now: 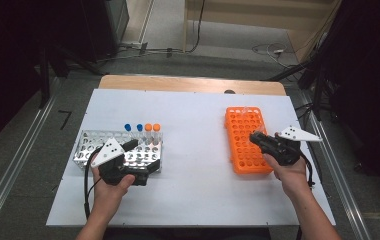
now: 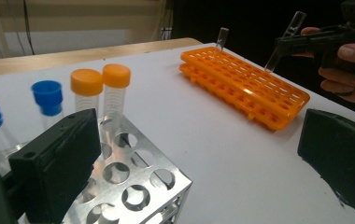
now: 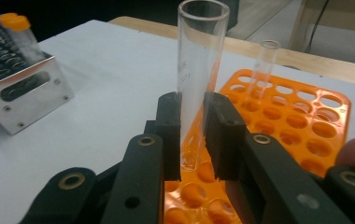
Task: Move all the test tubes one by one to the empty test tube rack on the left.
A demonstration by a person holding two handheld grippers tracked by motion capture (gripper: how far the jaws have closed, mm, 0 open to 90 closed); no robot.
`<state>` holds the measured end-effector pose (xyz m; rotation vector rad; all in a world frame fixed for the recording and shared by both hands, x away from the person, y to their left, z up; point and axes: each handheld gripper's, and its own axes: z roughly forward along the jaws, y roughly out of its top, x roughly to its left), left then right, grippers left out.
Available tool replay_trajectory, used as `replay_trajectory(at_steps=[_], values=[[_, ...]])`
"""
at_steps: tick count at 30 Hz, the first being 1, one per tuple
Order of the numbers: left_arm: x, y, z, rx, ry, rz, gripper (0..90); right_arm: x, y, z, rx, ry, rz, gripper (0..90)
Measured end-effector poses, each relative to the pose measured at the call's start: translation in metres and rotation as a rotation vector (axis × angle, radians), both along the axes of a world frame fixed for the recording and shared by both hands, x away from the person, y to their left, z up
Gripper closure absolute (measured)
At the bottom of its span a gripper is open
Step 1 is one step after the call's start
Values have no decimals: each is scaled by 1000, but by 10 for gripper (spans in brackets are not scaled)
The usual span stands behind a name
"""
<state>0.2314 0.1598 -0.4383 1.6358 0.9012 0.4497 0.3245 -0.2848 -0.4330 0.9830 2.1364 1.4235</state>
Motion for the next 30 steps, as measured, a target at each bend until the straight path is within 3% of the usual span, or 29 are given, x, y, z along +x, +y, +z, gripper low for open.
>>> replay_trajectory(at_steps=[13, 22, 30], values=[[0, -31, 1, 22, -12, -67, 0, -44, 38, -2, 15, -11, 131, 740], [-2, -50, 2, 15, -19, -121, 25, -56, 66, -16, -2, 15, 198, 740], [-1, -65, 0, 45, -9, -112, 130, -64, 87, -25, -29, 24, 240, 740]])
